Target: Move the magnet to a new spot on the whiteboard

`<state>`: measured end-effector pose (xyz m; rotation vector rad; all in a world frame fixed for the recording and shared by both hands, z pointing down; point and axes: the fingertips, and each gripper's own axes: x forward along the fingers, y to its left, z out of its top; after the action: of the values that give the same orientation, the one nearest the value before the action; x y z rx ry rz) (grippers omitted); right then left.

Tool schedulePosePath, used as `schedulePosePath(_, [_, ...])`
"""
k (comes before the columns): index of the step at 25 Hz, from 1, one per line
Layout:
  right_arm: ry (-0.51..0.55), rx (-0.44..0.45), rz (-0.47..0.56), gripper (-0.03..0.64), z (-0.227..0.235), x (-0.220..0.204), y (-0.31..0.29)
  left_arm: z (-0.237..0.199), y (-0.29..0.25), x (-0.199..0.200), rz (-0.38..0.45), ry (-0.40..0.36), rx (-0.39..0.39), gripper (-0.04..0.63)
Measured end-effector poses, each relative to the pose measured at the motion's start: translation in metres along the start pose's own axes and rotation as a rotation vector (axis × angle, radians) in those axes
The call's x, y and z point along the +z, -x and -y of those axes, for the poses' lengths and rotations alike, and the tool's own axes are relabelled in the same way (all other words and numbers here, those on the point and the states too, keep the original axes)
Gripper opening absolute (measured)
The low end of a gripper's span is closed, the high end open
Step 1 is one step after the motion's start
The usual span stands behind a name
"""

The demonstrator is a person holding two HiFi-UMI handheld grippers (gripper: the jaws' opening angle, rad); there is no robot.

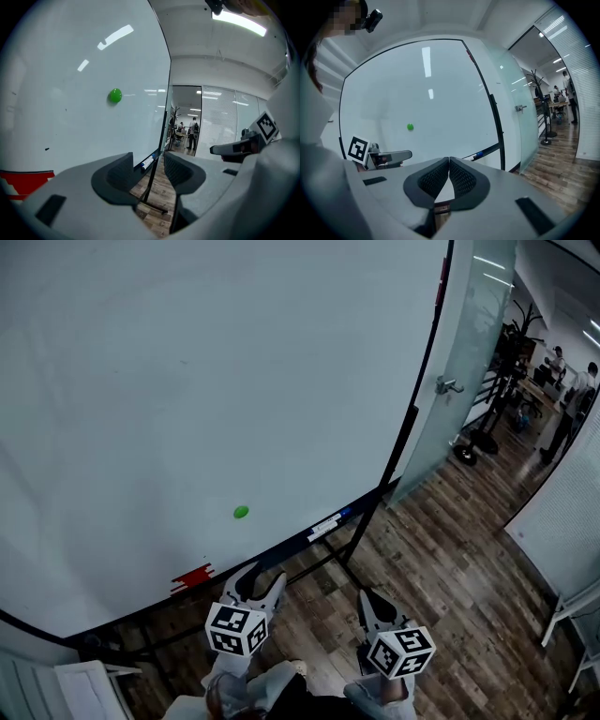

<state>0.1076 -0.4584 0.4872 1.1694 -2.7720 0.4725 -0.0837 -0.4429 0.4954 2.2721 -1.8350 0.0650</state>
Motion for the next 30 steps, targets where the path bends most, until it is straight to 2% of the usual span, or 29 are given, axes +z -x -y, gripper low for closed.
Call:
schedulePosePath(8, [0.004,0.119,-0.043,0.028,-0.015,-0.006,-0.047,-0.028,0.019,-0.004,-0.007,0.012,0.11,0.201])
schedulePosePath(14, [0.037,0.24,-0.078,0.028,-0.032,-0.006,-0.081,-0.053,0.042,-0.009,0.009,0.058,0.253,0.201])
schedulePosePath(18, [0.062,0.348,-0.123,0.028,-0.038,-0.003,-0.103,-0.063,0.054,-0.013,0.015,0.09,0.379,0.201])
schedulePosePath(21, [0.089,0.427,-0.152,0.028,-0.042,0.006,-0.117,-0.066,0.058,-0.008,0.026,0.114,0.457,0.201])
schedulePosePath(30, [0.14,0.567,-0.2,0.028,-0.025,0.024,-0.141,-0.055,0.038,0.003,0.055,0.144,0.598,0.201])
